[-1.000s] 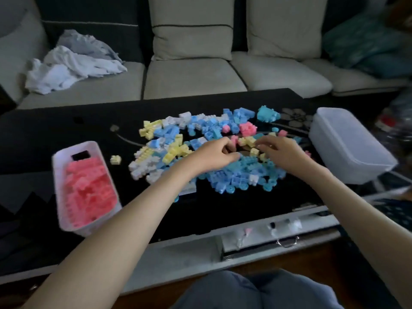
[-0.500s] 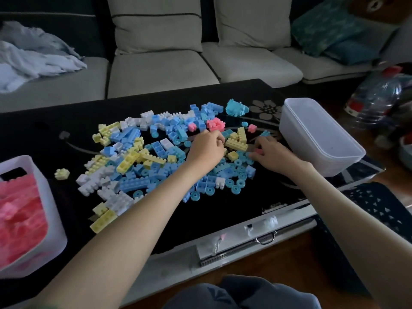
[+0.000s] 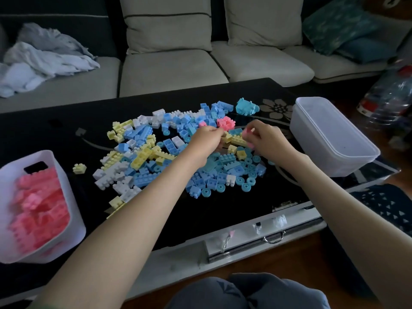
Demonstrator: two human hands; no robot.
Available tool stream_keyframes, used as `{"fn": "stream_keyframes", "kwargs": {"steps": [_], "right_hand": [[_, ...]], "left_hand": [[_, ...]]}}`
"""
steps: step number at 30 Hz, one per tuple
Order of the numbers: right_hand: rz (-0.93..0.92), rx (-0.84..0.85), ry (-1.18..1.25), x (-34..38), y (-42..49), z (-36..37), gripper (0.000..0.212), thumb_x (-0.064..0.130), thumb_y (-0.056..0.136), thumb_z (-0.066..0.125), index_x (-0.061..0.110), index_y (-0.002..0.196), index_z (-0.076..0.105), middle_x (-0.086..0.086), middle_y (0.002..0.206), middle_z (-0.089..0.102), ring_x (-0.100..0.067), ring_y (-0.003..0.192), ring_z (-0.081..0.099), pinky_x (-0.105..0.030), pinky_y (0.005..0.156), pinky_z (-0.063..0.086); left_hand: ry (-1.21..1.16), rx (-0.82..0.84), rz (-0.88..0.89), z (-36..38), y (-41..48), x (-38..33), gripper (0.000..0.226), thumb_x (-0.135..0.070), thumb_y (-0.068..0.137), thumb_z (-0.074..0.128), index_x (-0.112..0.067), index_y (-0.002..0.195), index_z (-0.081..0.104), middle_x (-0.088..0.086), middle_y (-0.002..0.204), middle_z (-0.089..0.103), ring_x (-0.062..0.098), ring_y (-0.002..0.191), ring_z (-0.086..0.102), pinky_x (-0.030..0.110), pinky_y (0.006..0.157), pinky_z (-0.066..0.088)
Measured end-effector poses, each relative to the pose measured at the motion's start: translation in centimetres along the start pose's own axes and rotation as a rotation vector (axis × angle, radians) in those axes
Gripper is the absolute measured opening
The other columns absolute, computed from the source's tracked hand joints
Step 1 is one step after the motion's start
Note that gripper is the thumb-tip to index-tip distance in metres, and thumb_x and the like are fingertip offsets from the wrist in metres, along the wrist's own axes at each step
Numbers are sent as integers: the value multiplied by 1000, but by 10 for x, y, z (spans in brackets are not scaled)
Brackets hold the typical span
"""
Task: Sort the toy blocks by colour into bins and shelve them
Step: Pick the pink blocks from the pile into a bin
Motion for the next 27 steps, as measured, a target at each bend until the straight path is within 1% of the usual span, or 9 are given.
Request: {"fn": "stream_keyframes", "kwargs": {"steps": [2,5,8,11,14,17,19,22,27], "right_hand": [[-106,10,41,32,-6,6,14,26,95,52,12,100,55,-1,80,66,-20,73,63,-29,68,51],[-201,82,-5,64,-9,25,10,18,90,57,9,95,55,-1,84,63,-19,78,60,-25,68,47],[-160,147,60,61,-1,34,17,22,86,63,7,95,59,-7,89,65,-21,81,61,-27,71,48],[-58,235,347,38,11,36,18,29,87,63,17,99,60,-2,95,67,-16,87,64,-28,79,53],[48,-2,244,-8,37,6,28,30,89,60,21,115,55,0,110,62,-13,96,59,-26,79,48],[177,-168,-35,-53,58,-20,46,18,91,55,18,135,42,-13,128,50,-25,111,50,-32,86,42],[221,-88,-171,-74,68,-15,55,17,93,51,21,143,31,-20,137,39,-35,121,43,-39,96,39],[169,61,-316,-81,78,4,52,18,95,45,23,144,31,-21,131,46,-33,110,51,-34,84,41],[23,125,-444,-67,89,19,30,13,95,42,18,121,57,-9,123,52,-24,111,51,-33,88,41]], "left_hand": [[-207,136,-162,15,-10,6,34,-40,99,43,-12,86,58,3,73,59,14,67,58,27,70,54],[-346,224,-200,26,-13,6,41,-47,98,42,-13,89,63,1,63,61,11,60,61,31,76,58],[-391,160,-170,17,-4,9,34,-37,101,41,-11,100,63,1,74,64,11,65,60,19,53,53],[-347,51,-148,-5,9,14,25,-23,102,42,-7,92,59,3,65,59,11,55,53,14,38,42],[-67,-52,-72,-33,26,11,20,-15,99,44,-5,91,58,7,71,60,12,50,51,17,45,42],[199,-214,92,-62,39,-8,19,-13,95,43,-5,92,60,2,65,57,13,52,53,24,53,45],[371,-297,232,-71,44,-24,22,-14,95,41,-5,88,60,0,61,53,9,50,52,21,49,41],[716,-200,370,-51,56,-30,27,-16,97,40,-5,81,58,6,65,51,7,48,46,20,48,35],[1114,30,451,-7,68,-15,31,-26,103,34,-10,112,59,4,109,59,23,97,58,41,82,50]]}}
Point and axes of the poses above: each hand's wrist, its own y-axis towards the middle knuckle, its own z-axis out of the palm, x = y × z, the point moved 10 cm from there along y, towards the middle knuckle
